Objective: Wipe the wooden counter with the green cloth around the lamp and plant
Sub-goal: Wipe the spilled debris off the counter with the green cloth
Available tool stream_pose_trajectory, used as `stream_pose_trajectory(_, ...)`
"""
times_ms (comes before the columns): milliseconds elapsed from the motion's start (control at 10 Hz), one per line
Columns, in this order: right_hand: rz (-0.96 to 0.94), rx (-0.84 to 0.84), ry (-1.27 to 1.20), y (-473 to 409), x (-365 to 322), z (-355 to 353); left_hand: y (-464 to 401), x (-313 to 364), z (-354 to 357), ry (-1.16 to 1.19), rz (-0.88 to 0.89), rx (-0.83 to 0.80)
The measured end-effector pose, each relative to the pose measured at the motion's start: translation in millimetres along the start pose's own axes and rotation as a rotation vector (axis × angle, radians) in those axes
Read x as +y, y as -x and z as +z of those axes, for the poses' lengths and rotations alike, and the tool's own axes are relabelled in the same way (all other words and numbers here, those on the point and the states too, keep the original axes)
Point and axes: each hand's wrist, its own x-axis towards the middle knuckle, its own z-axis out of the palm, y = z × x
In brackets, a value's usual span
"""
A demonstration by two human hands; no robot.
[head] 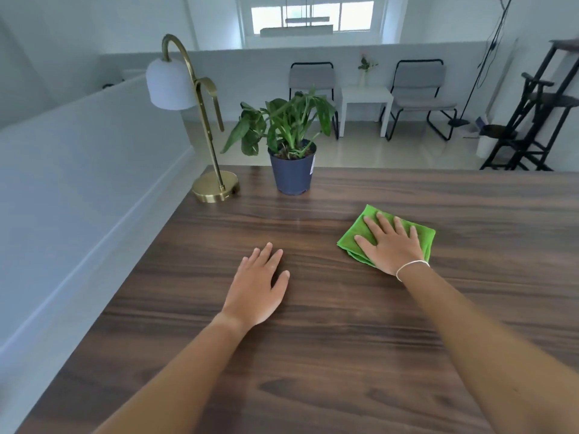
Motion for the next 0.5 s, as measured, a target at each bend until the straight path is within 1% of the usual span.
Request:
stream_pose_trajectory(100,-0.006,-0.007,-0.004,-1,-21,2,5,-40,-26,-0.04,-0.058,0.038)
stream_pose_trajectory(200,-0.054,-0.007,-0.006,-4,-60,6,16,-87,-52,-0.056,-0.154,0.057)
stream_pose_trajectory(400,-0.198,-0.021,-0.018,-14,-165,19,46,-156,-74,-0.07,-0.249,0.068)
stream_pose_trajectory(500,-0.271,-0.032,-0.014,-13,-216,25,55,-176,-79,-0.059,-0.246,0.075)
